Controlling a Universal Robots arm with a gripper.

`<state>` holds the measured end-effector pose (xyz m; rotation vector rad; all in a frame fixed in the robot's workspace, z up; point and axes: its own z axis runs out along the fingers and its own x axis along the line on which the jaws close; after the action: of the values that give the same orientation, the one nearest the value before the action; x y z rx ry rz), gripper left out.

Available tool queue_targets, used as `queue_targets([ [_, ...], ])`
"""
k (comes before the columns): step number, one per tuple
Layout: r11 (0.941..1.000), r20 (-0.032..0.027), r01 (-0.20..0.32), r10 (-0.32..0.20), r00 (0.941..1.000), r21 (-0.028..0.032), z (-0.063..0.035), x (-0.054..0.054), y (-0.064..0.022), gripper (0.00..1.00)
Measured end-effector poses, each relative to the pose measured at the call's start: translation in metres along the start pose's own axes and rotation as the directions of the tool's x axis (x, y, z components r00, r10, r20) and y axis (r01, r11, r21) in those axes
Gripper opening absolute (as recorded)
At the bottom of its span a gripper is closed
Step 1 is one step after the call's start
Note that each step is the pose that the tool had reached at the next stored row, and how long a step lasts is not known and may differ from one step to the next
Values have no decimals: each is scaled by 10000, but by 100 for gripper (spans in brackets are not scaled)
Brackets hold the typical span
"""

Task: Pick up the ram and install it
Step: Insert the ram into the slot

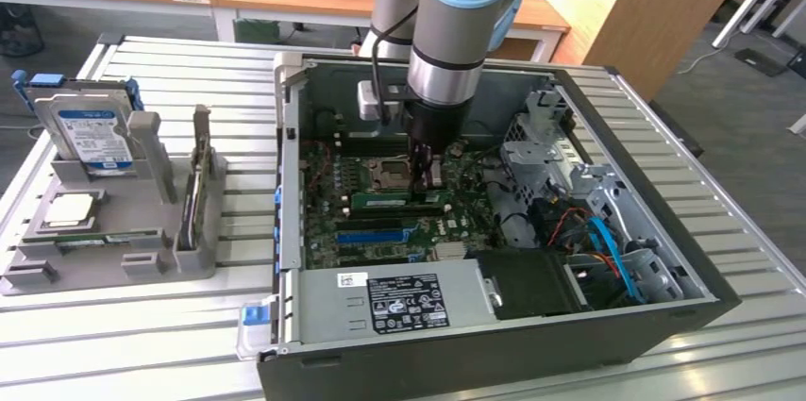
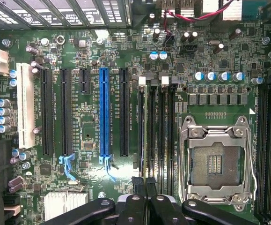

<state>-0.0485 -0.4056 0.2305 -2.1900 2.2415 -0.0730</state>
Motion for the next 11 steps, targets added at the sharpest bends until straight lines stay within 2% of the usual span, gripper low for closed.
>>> queue_targets([
  [11,10000,2,86,-86,10000,2,0,0,0,12],
])
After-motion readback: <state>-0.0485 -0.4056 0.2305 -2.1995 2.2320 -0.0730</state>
